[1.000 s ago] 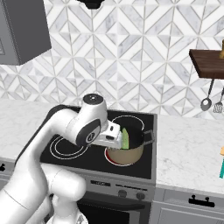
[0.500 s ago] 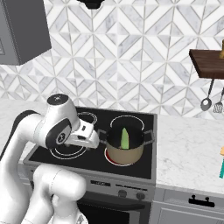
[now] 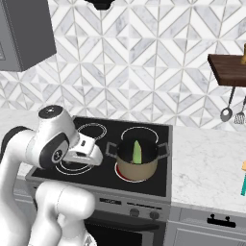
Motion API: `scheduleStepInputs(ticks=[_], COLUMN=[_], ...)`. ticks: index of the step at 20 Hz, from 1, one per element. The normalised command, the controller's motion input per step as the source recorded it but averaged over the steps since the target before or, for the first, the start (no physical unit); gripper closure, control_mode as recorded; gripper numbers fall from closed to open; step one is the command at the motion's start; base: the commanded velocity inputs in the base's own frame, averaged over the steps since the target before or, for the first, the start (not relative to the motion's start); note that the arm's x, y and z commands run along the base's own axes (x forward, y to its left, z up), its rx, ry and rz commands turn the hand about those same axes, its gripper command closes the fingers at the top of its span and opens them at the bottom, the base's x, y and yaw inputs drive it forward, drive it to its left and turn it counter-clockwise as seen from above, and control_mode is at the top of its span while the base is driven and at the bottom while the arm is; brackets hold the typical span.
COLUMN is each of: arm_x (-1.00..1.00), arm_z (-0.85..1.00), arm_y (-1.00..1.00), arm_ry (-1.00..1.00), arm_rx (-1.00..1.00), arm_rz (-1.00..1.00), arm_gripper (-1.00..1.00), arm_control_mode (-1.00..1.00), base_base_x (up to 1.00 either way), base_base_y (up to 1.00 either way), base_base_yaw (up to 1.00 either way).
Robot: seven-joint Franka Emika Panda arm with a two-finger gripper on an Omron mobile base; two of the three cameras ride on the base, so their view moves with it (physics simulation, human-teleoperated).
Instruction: Put the corn and sweet potato in the pot. Retrieve the spatula and lightly stir the vegetables in the pot.
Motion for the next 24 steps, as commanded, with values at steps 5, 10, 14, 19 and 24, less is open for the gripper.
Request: scheduleStepInputs(ticks=[5,10,14,19,24], arm_x=[-0.19,0.0,0.0,-0.03,0.0], arm_z=[0.12,0.0,0.01,0.01,0.0], arm_y=[0.22,0.13,0.15,0.0,0.0], arm_ry=[-0.01,0.0,0.0,0.0,0.0], arm_rx=[0.0,0.0,0.0,0.0,0.0], arm_rz=[0.04,0.05,0.05,0.02,0.0], arm_gripper=[-1.0,-1.0,-1.0,-1.0,-1.0], arm_control_mode=[-1.0,-1.0,-1.0,-1.0,1.0], base_base_x=[0.0,0.0,0.0,0.0,-0.35], base_base_y=[0.0,0.0,0.0,0.0,-0.74], base_base_yaw=[0.0,0.0,0.0,0.0,0.0])
